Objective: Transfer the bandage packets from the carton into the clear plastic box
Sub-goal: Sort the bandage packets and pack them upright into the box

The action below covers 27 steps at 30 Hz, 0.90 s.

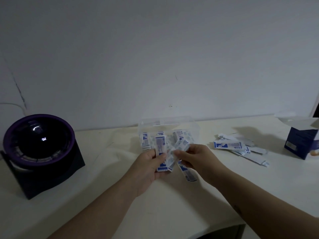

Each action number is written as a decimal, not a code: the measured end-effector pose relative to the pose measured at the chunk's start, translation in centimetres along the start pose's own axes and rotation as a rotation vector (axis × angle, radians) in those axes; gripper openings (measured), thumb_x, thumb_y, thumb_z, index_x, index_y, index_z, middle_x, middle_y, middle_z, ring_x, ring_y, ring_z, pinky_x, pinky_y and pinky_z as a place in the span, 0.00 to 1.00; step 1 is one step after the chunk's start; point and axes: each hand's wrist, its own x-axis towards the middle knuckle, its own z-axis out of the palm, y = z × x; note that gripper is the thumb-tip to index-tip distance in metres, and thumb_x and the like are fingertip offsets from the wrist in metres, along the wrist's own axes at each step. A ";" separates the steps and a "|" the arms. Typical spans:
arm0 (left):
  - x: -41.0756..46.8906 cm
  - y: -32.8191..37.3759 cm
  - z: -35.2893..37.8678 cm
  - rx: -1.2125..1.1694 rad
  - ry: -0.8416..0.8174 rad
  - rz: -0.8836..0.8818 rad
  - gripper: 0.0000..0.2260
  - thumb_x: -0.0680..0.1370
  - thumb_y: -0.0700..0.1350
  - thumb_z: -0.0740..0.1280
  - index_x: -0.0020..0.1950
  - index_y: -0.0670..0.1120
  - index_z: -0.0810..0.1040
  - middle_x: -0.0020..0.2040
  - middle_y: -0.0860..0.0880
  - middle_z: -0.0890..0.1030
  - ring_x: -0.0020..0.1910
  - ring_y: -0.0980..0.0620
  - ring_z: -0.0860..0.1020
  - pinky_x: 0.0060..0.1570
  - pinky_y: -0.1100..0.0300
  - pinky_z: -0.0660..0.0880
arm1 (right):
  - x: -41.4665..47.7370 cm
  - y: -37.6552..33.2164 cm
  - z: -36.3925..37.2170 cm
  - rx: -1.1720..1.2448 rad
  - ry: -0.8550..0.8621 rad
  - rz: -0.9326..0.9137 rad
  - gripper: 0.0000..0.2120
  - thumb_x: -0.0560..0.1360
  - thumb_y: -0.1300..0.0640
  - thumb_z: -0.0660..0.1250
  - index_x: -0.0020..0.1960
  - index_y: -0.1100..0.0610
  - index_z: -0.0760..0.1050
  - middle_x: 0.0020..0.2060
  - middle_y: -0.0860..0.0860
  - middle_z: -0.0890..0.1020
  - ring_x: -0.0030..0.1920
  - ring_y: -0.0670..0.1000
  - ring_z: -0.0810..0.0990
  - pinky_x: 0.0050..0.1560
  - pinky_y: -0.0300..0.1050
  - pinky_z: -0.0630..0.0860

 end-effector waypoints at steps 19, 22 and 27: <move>1.8 -0.6 3.5 0.608 0.047 -0.050 0.06 0.71 0.44 0.73 0.42 0.44 0.78 0.40 0.44 0.83 0.40 0.46 0.82 0.47 0.45 0.80 | 0.7 -1.5 -5.6 -0.112 -0.215 0.193 0.05 0.73 0.69 0.67 0.43 0.61 0.78 0.37 0.56 0.79 0.37 0.50 0.77 0.40 0.40 0.77; 1.9 -0.4 3.6 0.866 0.050 -0.012 0.22 0.70 0.49 0.74 0.59 0.45 0.71 0.48 0.44 0.82 0.41 0.47 0.82 0.42 0.50 0.81 | 0.8 -0.4 -4.8 -0.381 -0.118 0.154 0.09 0.72 0.66 0.70 0.52 0.61 0.79 0.38 0.56 0.81 0.37 0.52 0.79 0.39 0.41 0.78; 1.5 1.1 3.1 0.933 -0.070 -0.219 0.32 0.75 0.46 0.69 0.74 0.47 0.57 0.40 0.45 0.80 0.32 0.51 0.75 0.31 0.62 0.72 | 0.3 -0.6 -4.2 -0.591 -0.103 0.090 0.18 0.72 0.63 0.70 0.61 0.58 0.75 0.41 0.50 0.80 0.35 0.44 0.78 0.30 0.29 0.73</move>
